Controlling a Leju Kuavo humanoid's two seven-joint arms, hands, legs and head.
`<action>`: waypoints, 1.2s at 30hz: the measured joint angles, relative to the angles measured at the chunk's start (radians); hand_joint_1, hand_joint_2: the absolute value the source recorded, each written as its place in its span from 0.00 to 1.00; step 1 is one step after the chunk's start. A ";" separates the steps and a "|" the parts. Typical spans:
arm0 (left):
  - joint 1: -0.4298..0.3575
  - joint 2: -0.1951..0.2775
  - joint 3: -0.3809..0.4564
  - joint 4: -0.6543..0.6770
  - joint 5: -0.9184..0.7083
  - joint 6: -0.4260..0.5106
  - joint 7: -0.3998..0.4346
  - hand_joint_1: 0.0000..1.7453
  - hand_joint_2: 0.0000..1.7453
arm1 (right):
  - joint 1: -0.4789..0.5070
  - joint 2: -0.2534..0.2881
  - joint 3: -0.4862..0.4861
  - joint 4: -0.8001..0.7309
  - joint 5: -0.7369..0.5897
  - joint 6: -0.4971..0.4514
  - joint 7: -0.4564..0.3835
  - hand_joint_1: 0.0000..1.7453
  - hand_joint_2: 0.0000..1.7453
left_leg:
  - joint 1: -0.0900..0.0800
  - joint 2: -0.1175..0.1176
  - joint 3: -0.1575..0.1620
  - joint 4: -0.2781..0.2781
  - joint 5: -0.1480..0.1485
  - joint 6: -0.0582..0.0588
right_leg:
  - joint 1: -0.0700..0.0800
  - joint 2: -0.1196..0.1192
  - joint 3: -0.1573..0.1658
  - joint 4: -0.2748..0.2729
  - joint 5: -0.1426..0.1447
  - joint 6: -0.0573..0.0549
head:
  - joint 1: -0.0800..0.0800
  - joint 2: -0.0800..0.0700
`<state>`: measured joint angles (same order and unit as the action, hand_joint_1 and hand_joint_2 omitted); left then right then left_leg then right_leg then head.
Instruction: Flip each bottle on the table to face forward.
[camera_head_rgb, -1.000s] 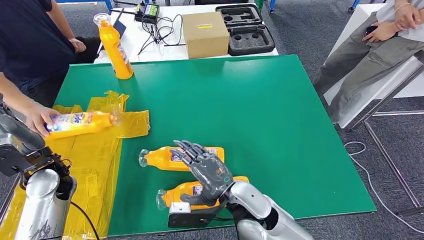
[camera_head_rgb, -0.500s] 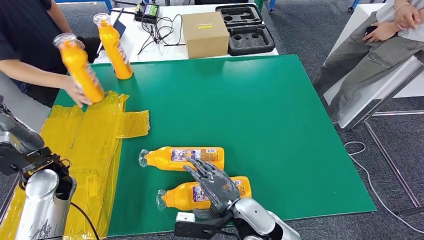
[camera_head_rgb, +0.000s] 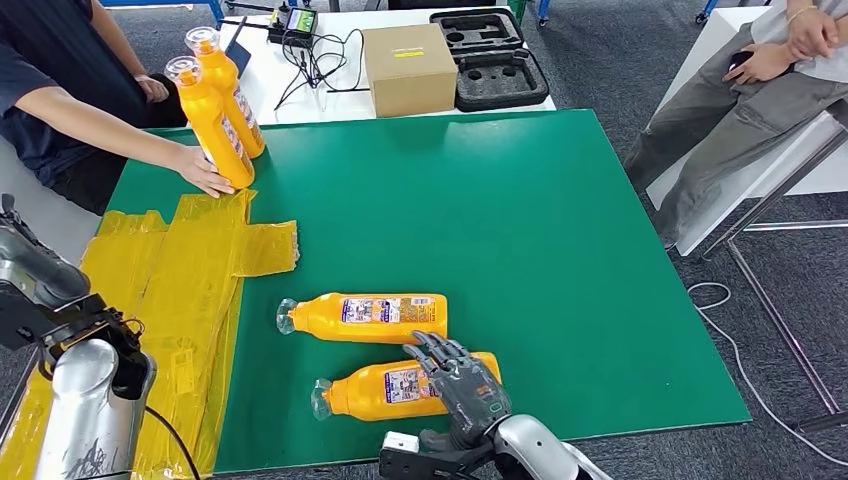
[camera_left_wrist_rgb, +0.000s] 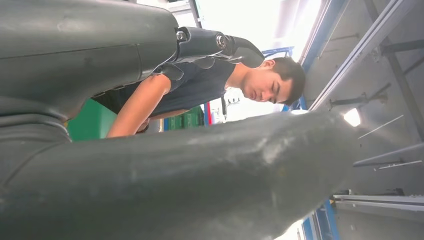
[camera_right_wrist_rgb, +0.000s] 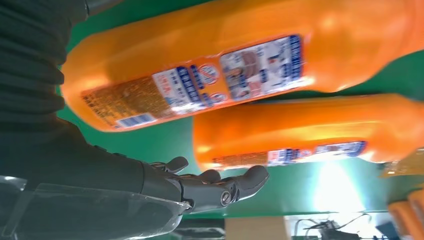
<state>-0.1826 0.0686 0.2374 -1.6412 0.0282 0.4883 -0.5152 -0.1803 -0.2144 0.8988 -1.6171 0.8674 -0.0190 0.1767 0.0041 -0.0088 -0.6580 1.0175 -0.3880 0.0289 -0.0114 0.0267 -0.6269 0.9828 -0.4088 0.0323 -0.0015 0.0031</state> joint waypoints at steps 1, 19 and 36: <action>-0.001 -0.001 0.000 0.000 0.000 -0.002 0.001 0.00 0.00 | -0.001 -0.002 -0.002 0.000 0.007 0.002 0.006 0.00 1.00 | 0.000 0.000 0.000 0.000 0.000 0.000 | 0.000 0.000 0.000 0.000 0.000 0.000 | 0.000 0.000; -0.003 -0.008 0.008 0.004 0.009 -0.002 -0.006 0.00 0.00 | -0.007 -0.008 -0.016 0.048 0.019 0.019 0.015 0.00 1.00 | 0.000 0.000 0.000 0.000 0.000 0.000 | 0.000 0.000 0.000 0.000 0.000 0.000 | 0.000 0.000; -0.014 -0.011 0.020 0.008 0.041 0.002 -0.015 0.00 0.00 | -0.046 0.035 0.000 0.151 0.021 0.119 0.039 0.91 1.00 | 0.000 0.000 0.000 0.000 0.000 0.000 | 0.000 0.000 0.000 0.000 0.000 0.000 | 0.000 0.000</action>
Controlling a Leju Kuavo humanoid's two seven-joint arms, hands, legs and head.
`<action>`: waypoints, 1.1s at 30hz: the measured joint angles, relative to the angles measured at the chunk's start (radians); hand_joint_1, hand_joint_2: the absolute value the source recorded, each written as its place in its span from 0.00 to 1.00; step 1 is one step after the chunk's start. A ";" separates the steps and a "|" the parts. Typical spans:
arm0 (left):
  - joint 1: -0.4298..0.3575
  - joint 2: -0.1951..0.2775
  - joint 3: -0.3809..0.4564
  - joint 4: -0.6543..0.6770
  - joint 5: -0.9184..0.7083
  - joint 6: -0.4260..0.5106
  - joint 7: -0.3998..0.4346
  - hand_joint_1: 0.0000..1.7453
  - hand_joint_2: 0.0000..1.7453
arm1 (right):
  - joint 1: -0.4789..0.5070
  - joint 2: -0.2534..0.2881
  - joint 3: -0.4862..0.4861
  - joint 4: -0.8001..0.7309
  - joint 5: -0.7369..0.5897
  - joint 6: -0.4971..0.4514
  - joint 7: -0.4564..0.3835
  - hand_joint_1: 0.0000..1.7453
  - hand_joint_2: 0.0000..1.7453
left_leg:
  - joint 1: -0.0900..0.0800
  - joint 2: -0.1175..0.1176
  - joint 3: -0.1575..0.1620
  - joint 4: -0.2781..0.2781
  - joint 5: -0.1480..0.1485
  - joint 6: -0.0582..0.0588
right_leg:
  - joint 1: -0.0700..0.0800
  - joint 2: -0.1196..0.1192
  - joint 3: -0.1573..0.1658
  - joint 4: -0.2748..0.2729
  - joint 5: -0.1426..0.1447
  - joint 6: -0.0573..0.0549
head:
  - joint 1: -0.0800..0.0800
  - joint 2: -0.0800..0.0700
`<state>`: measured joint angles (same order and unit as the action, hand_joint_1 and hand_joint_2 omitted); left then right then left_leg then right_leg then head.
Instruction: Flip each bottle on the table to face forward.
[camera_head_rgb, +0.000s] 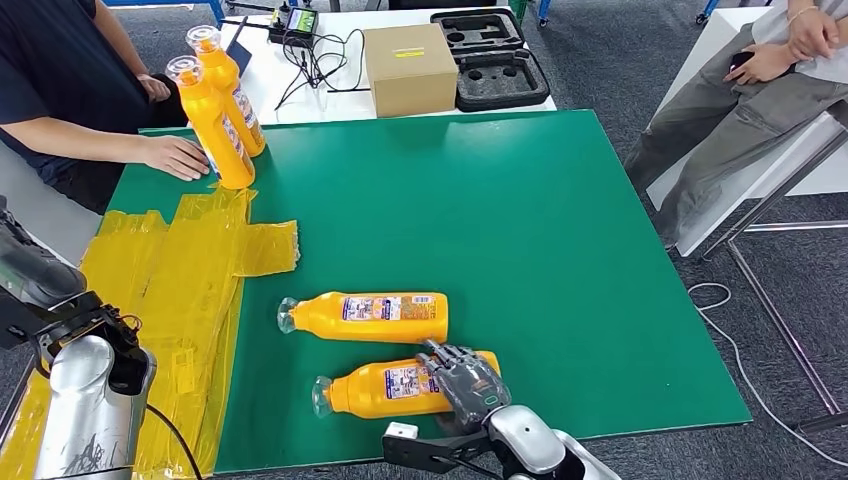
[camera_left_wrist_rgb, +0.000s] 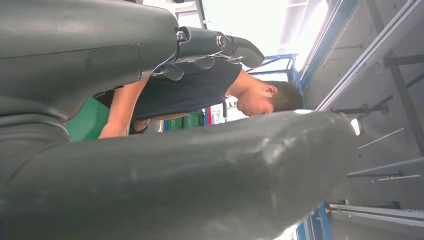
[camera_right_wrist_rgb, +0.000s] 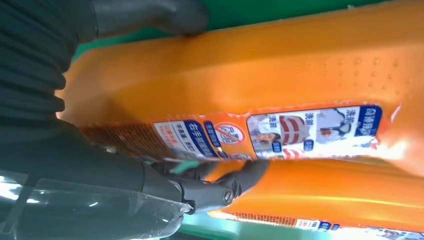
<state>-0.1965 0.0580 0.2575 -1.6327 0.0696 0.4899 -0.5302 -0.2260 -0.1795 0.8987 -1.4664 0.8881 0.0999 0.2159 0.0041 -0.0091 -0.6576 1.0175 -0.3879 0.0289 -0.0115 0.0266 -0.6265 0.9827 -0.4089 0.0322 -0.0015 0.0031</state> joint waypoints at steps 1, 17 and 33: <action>0.000 0.000 0.000 0.000 0.000 -0.001 0.000 0.00 0.00 | -0.002 0.001 0.000 0.003 0.000 0.000 0.000 0.95 1.00 | 0.000 0.000 0.000 0.000 0.000 0.000 | 0.000 0.000 0.000 0.000 0.000 0.000 | 0.000 0.000; 0.000 0.000 0.000 0.000 0.024 0.010 -0.007 0.00 0.00 | -0.020 0.010 0.006 0.039 0.060 0.009 0.042 1.00 1.00 | 0.000 0.000 0.003 0.000 0.000 0.000 | 0.000 0.000 0.001 0.000 0.000 0.000 | 0.000 0.000; 0.035 -0.002 0.005 -0.019 0.057 -0.033 -0.018 0.00 0.00 | 0.016 0.006 -0.147 -0.116 -0.115 -0.241 -0.107 1.00 1.00 | -0.001 0.000 0.002 0.000 0.001 0.001 | -0.001 0.000 0.002 0.000 0.001 0.001 | 0.000 0.000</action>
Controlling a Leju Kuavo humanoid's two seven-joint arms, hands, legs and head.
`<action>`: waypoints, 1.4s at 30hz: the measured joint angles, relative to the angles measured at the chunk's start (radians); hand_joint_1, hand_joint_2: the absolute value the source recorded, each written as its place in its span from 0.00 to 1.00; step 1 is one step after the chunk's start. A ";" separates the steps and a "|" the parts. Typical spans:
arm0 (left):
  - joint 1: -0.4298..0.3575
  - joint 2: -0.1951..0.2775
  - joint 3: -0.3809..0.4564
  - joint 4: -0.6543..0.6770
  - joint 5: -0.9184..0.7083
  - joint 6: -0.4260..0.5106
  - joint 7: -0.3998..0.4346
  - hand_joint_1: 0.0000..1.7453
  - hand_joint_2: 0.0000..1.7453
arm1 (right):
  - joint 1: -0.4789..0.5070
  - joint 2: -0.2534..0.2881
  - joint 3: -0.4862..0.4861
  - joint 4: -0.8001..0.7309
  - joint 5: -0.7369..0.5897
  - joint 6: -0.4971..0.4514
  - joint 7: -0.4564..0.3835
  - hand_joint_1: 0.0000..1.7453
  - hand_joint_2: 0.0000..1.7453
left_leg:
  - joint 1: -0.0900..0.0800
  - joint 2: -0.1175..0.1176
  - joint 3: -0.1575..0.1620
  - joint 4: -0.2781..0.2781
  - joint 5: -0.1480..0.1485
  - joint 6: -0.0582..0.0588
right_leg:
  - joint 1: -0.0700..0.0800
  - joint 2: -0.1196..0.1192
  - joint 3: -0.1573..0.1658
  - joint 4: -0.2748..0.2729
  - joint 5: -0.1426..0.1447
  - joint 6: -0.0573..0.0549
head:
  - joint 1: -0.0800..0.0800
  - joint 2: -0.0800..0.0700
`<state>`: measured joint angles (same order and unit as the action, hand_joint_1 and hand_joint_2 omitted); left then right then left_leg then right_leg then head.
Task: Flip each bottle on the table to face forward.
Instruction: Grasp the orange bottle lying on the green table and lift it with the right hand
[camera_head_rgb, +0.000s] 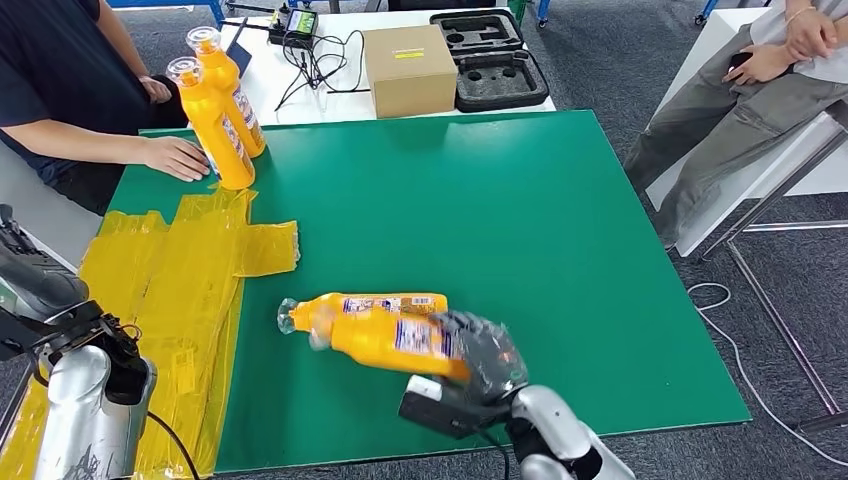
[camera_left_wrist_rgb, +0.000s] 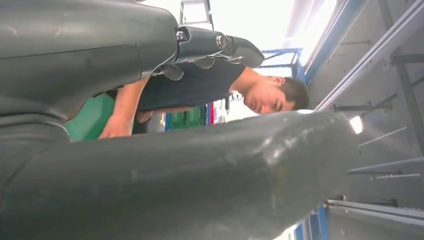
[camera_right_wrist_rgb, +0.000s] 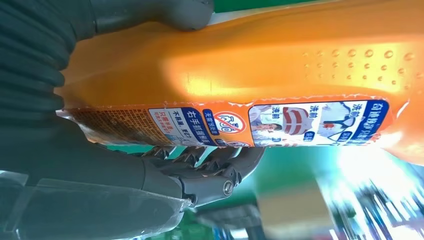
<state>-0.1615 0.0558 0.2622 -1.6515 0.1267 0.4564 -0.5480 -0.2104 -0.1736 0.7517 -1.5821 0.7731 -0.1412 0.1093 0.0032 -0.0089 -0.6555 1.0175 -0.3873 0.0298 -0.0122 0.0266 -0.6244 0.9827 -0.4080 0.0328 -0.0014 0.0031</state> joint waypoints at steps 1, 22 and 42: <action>0.000 0.000 0.000 -0.001 0.003 -0.002 0.000 0.00 0.00 | -0.006 0.004 -0.020 -0.026 -0.021 -0.008 -0.015 1.00 1.00 | 0.000 0.000 0.000 0.000 0.000 0.000 | 0.000 0.000 0.000 0.000 0.000 0.000 | 0.000 0.000; 0.007 -0.002 -0.135 -0.035 0.233 -0.218 0.144 0.00 1.00 | -0.150 0.124 -0.213 -0.071 -0.084 -0.163 -0.144 1.00 1.00 | 0.001 0.000 -0.002 0.000 0.000 0.000 | 0.001 0.000 -0.002 0.000 0.000 0.000 | 0.000 0.000; -0.089 -0.041 -0.273 -0.007 0.334 -0.337 0.238 0.00 1.00 | -0.416 0.329 -0.162 0.258 -0.088 -0.166 -0.124 1.00 1.00 | 0.001 0.000 -0.003 0.000 0.001 -0.001 | 0.001 0.000 -0.003 0.001 0.001 -0.002 | 0.000 0.000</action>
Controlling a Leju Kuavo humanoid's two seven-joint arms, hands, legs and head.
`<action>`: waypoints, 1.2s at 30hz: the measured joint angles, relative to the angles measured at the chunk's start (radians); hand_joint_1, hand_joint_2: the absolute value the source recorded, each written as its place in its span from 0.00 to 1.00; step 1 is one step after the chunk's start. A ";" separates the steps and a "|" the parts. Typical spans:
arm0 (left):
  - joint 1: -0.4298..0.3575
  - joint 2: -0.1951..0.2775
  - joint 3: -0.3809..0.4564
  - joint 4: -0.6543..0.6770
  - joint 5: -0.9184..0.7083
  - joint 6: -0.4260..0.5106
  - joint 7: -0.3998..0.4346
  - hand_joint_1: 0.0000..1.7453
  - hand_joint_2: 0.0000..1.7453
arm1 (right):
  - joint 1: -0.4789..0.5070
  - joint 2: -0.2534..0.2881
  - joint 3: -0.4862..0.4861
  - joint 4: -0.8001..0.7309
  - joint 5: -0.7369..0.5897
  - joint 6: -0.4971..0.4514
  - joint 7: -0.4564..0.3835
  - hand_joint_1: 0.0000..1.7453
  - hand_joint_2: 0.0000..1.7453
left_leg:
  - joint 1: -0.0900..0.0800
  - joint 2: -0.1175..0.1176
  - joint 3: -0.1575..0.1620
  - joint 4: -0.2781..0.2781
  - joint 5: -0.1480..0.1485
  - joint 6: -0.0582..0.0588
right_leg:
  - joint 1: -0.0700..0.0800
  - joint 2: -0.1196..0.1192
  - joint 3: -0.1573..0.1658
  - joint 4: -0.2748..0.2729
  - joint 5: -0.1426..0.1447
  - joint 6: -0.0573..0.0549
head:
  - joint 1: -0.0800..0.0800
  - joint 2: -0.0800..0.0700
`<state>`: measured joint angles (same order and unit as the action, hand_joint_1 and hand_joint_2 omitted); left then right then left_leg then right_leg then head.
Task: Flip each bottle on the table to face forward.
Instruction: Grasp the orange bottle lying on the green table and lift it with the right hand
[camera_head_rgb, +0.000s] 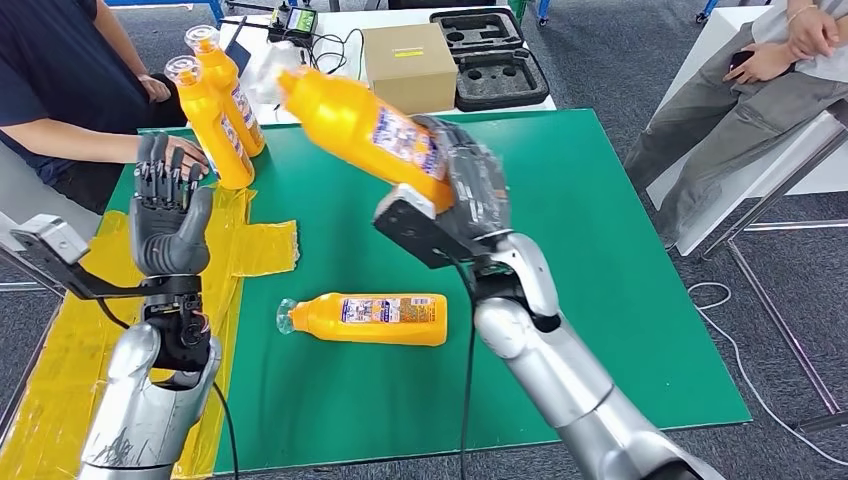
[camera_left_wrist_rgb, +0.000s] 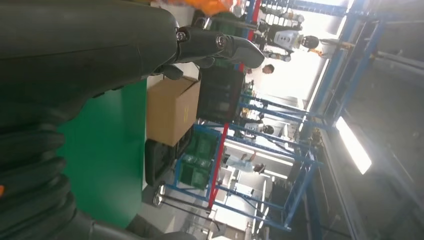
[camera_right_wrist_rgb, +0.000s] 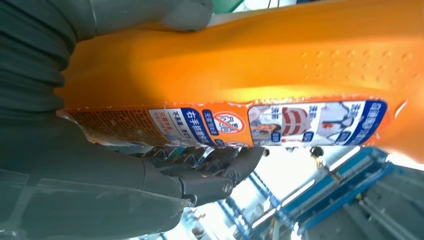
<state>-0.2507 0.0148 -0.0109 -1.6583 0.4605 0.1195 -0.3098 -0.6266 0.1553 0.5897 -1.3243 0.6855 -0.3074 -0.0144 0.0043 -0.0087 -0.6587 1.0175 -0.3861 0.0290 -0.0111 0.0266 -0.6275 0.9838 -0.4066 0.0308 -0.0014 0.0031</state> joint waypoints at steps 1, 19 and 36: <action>-0.004 -0.004 -0.005 0.001 0.000 -0.001 0.001 0.00 1.00 | -0.009 0.016 0.009 0.016 0.003 0.006 0.004 1.00 1.00 | 0.000 0.000 0.000 0.000 0.000 0.000 | 0.000 0.000 0.000 0.000 0.000 0.000 | 0.000 0.000; -0.034 -0.023 -0.015 0.009 -0.015 -0.001 0.019 0.00 1.00 | -0.050 0.141 0.137 0.094 0.052 0.116 0.062 1.00 1.00 | 0.000 0.000 -0.001 0.000 0.000 0.000 | 0.000 0.000 -0.001 0.000 0.000 0.000 | 0.000 0.000; -0.026 -0.042 -0.032 0.009 -0.012 -0.075 0.023 0.00 1.00 | -0.124 0.142 0.136 0.207 0.107 0.090 0.052 1.00 1.00 | 0.000 0.000 -0.001 0.000 0.000 0.000 | 0.000 0.000 -0.001 0.000 0.000 0.000 | 0.000 0.000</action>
<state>-0.2769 -0.0276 -0.0428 -1.6495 0.4489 0.0447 -0.2869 -0.7505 0.2974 0.7259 -1.1171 0.7920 -0.2169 0.0377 0.0042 -0.0090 -0.6599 1.0175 -0.3861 0.0290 -0.0113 0.0267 -0.6287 0.9837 -0.4067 0.0304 -0.0012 0.0031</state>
